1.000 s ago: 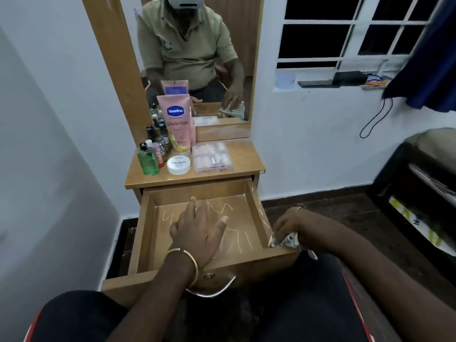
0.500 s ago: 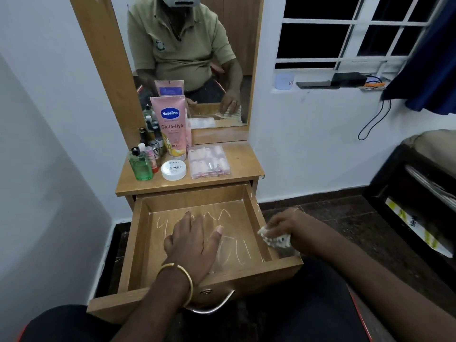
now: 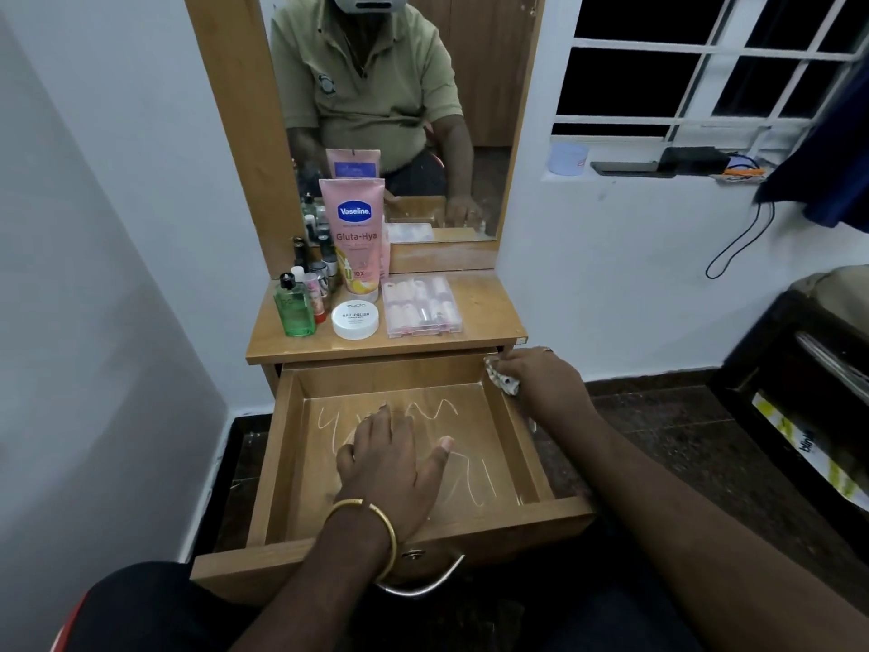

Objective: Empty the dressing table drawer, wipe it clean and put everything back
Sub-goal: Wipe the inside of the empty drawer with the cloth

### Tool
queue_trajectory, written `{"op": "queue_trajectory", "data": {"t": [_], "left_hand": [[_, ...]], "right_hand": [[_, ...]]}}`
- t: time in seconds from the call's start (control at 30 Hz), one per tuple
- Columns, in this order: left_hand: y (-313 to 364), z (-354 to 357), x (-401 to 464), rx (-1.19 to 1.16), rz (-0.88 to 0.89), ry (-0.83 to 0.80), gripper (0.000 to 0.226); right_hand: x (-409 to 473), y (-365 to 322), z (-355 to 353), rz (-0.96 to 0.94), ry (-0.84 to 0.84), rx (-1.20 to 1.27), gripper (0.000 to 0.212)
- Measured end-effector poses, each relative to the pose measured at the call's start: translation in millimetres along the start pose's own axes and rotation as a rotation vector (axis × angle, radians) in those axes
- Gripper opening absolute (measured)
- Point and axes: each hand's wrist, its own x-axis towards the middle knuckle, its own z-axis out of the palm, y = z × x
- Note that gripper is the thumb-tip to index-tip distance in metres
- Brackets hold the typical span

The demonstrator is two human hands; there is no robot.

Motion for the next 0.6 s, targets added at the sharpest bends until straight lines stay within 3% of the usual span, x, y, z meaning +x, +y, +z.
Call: {"op": "queue_trajectory", "data": {"t": [0.1, 0.2, 0.4, 0.6], "left_hand": [[-0.5, -0.5, 0.0, -0.004, -0.004, -0.009, 0.067], [-0.3, 0.3, 0.5, 0.002, -0.007, -0.011, 0.067], [-0.6, 3.1, 1.4, 0.034, -0.008, -0.031, 0.068], [-0.8, 2.2, 2.2, 0.044, -0.015, -0.043, 0.067]], "right_hand": [[0.5, 0.2, 6.2, 0.024, 0.017, 0.055, 0.045], [-15.3, 4.9, -3.5, 0.019, -0.077, 0.117, 0.05], [-59.1, -0.9, -25.6, -0.016, -0.194, 0.031, 0.066], [-12.0, -18.9, -15.9, 0.034, -0.066, -0.05, 0.042]]}}
